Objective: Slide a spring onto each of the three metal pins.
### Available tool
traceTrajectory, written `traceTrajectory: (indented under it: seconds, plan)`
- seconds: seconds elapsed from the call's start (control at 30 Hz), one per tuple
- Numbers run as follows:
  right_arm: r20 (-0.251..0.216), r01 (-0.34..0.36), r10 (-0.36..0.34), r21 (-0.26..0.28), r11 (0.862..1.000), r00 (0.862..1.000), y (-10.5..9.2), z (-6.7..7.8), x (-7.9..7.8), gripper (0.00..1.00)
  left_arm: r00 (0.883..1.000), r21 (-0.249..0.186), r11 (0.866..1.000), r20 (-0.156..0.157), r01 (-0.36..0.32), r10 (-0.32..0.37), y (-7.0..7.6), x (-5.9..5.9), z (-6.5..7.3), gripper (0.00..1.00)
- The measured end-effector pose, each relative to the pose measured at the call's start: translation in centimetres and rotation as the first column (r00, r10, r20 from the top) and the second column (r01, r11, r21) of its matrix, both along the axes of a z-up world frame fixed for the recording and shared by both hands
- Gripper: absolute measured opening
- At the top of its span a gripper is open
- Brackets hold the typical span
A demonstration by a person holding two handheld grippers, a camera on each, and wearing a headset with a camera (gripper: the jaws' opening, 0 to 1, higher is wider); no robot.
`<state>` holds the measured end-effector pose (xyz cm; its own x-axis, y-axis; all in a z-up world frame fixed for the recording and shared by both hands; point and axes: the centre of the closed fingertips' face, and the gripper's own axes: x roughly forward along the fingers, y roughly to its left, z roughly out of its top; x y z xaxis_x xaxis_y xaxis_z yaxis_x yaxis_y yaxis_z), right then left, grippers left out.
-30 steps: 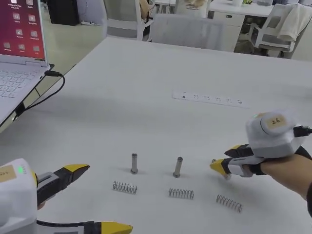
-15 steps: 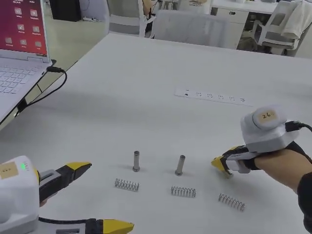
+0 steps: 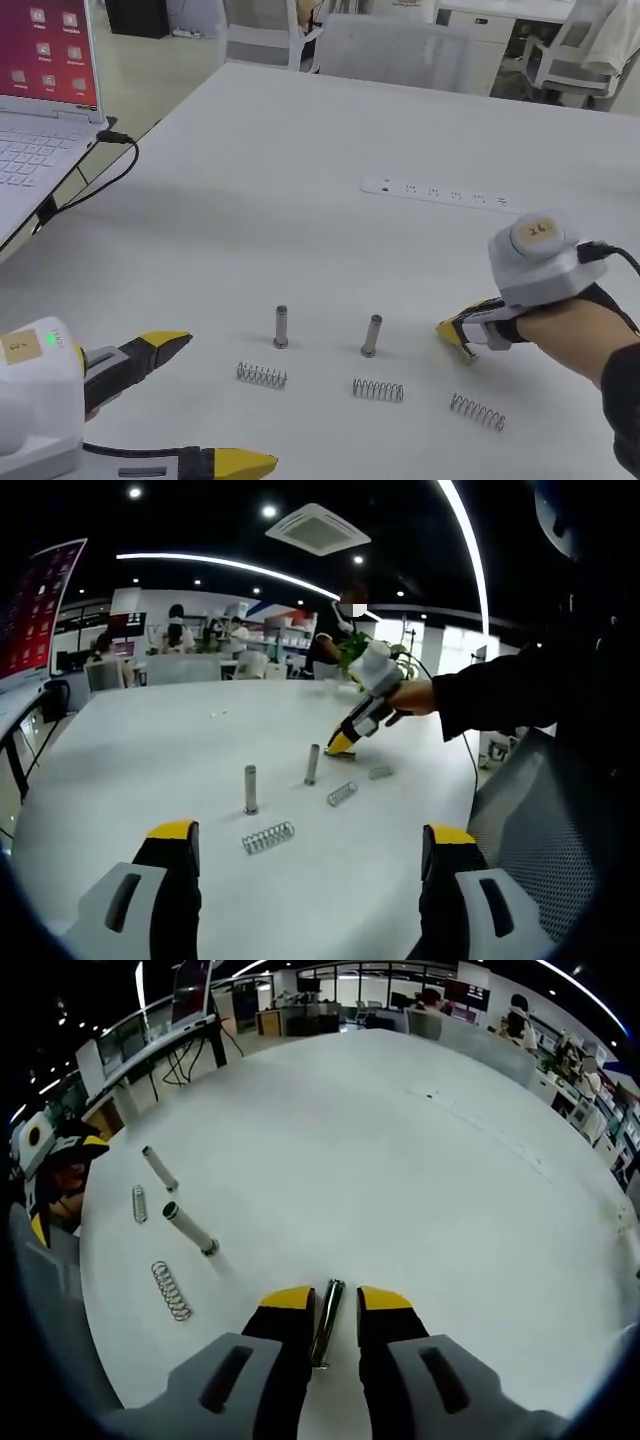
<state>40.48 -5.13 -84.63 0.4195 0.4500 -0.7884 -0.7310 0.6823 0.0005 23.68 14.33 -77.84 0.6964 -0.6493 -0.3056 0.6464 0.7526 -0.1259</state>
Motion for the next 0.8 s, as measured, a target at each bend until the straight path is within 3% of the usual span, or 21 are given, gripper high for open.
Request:
traceTrajectory:
  seconds: [0.57,0.8]
  plan:
    - [-0.031,0.013,-0.014,-0.022,1.0,0.999,0.24,-0.25,-0.26,0.1,1.0,-0.007,1.0,-0.003,-0.003,0.003,0.1,0.1,-0.23,0.88]
    - [-0.039,0.014,-0.016,-0.056,0.998,0.999,-0.01,-0.88,0.03,0.09,1.0,-0.008,1.0,-0.004,0.0,0.0,-0.05,0.05,-0.25,0.88]
